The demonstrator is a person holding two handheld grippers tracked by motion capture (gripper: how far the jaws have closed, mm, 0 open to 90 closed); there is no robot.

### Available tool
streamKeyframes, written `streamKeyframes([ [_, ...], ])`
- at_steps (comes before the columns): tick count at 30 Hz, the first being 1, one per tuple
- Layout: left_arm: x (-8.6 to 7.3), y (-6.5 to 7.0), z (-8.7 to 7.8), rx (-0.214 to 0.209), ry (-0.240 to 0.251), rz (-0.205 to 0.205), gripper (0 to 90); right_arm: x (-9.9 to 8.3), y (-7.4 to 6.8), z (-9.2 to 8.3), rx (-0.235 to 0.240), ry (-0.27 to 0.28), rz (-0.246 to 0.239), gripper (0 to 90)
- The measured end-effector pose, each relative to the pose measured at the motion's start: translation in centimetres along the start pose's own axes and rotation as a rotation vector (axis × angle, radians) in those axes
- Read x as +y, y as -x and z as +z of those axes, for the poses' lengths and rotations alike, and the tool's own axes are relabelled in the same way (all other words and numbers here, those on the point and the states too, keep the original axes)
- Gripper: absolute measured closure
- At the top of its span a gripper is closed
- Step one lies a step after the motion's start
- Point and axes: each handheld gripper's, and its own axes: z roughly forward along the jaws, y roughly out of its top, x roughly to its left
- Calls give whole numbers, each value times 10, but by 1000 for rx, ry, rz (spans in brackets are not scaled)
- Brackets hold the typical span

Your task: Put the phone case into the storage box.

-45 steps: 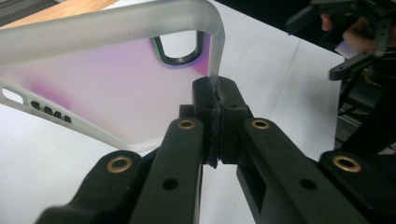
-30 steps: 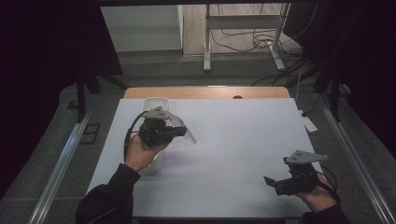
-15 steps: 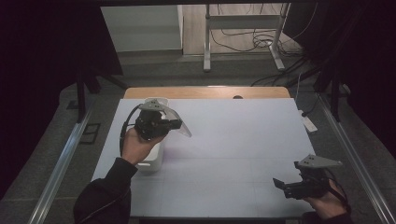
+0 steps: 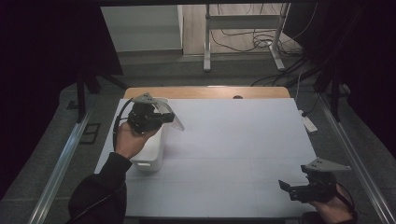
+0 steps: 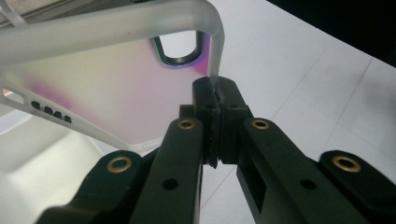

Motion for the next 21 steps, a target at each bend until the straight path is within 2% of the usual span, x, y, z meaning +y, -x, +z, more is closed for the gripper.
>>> streamKeyframes([
  [11, 0, -17, -9, 57, -10, -40, 883, -2, 3, -3, -23, 3, 12, 0],
  [21, 0, -30, -11, 108, -24, -63, 883, -2, 2, -3, -21, 2, 2, 0],
])
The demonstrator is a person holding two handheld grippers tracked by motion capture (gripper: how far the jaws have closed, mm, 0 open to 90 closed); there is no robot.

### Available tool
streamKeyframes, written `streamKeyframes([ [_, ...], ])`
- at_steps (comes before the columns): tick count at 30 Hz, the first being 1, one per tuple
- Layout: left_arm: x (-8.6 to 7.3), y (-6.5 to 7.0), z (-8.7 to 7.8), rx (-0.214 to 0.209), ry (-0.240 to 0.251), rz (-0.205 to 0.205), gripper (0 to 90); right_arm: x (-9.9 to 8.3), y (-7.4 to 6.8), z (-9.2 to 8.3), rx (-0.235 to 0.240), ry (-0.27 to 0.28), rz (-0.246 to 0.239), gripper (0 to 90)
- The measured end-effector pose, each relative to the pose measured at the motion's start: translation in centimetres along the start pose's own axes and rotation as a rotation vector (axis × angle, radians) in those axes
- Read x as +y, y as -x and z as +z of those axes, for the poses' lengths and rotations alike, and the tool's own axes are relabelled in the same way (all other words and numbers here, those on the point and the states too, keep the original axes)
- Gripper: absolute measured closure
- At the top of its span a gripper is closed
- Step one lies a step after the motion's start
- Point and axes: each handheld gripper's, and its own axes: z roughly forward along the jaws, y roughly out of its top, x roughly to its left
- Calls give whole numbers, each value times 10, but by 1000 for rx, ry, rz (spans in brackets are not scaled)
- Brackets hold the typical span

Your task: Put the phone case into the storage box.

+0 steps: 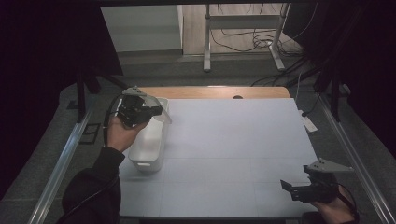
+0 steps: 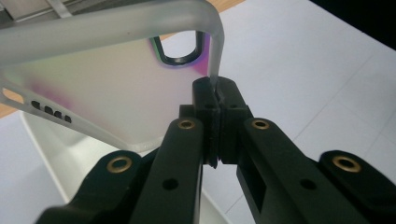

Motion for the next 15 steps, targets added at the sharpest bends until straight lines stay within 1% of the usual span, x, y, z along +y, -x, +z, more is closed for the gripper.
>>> streamKeyframes([
  [2, 0, -4, 1, 13, -3, -8, 882, 0, 0, 0, -1, 1, -1, 0],
  [3, 0, -4, 1, 13, -3, -8, 883, 0, 0, 0, -1, 1, -1, 0],
  [12, 1, -18, 3, 45, -16, -38, 882, 0, 0, 0, -1, 2, 3, 0],
  [15, 2, -20, 3, 51, -19, -39, 883, 0, 0, 0, 0, -1, 0, 0],
])
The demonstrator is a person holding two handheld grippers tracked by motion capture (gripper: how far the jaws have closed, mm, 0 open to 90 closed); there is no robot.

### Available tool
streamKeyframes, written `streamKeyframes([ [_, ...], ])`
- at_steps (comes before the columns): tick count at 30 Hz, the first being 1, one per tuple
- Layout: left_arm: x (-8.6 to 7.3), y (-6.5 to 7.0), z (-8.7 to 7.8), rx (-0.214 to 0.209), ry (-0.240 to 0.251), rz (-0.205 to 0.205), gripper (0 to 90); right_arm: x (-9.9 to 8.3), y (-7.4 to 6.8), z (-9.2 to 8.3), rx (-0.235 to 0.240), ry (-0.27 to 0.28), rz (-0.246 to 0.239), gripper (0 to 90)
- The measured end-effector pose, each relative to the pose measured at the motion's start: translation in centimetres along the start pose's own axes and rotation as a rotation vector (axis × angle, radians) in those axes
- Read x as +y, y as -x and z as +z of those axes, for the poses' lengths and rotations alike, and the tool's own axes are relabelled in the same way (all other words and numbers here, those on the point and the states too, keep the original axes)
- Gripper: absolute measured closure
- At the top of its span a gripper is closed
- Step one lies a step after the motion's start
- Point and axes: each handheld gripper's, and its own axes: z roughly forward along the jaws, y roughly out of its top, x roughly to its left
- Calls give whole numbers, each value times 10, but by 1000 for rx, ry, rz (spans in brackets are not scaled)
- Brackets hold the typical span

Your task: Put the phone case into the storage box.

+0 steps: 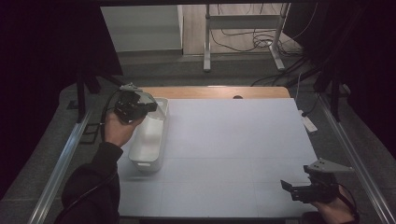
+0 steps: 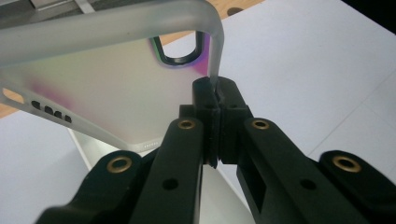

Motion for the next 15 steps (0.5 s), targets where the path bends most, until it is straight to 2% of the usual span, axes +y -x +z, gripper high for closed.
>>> streamKeyframes([
  [1, 2, -2, 1, 14, -7, 3, 883, 0, 0, 0, 0, -1, -1, 0],
  [15, 8, -14, 15, 73, -43, -9, 883, 0, 0, 1, 3, -5, -6, 0],
])
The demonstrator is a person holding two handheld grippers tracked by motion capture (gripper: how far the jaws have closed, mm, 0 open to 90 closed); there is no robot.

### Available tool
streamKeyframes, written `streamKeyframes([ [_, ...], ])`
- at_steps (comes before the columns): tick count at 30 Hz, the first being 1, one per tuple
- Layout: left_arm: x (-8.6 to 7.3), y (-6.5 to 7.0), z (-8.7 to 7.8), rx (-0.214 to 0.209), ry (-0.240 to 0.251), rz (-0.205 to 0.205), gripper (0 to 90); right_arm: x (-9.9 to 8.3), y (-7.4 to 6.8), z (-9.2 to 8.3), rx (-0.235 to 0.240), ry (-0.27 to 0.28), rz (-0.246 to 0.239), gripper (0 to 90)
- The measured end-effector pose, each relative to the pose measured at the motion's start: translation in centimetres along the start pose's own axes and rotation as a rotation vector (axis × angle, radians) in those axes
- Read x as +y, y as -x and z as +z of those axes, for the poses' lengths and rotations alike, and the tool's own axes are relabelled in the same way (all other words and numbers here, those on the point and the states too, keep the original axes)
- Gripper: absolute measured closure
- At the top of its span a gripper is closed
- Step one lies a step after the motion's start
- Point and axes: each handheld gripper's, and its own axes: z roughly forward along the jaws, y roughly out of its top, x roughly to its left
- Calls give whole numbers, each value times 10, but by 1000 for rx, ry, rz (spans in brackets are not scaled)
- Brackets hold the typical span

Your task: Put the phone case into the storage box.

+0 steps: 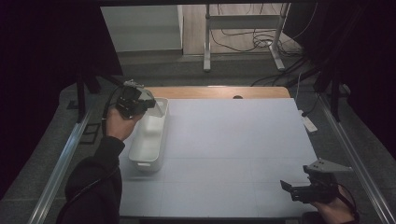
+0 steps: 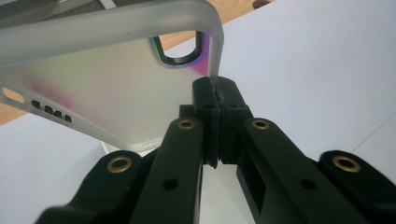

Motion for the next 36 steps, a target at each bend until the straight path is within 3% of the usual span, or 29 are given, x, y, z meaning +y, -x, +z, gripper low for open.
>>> streamKeyframes([
  [18, 4, -7, 31, 33, -47, -13, 883, 0, -1, 1, 2, -6, -12, 0],
  [36, 2, -15, 62, 74, -81, -74, 883, 0, -2, 1, 4, -15, -25, 0],
])
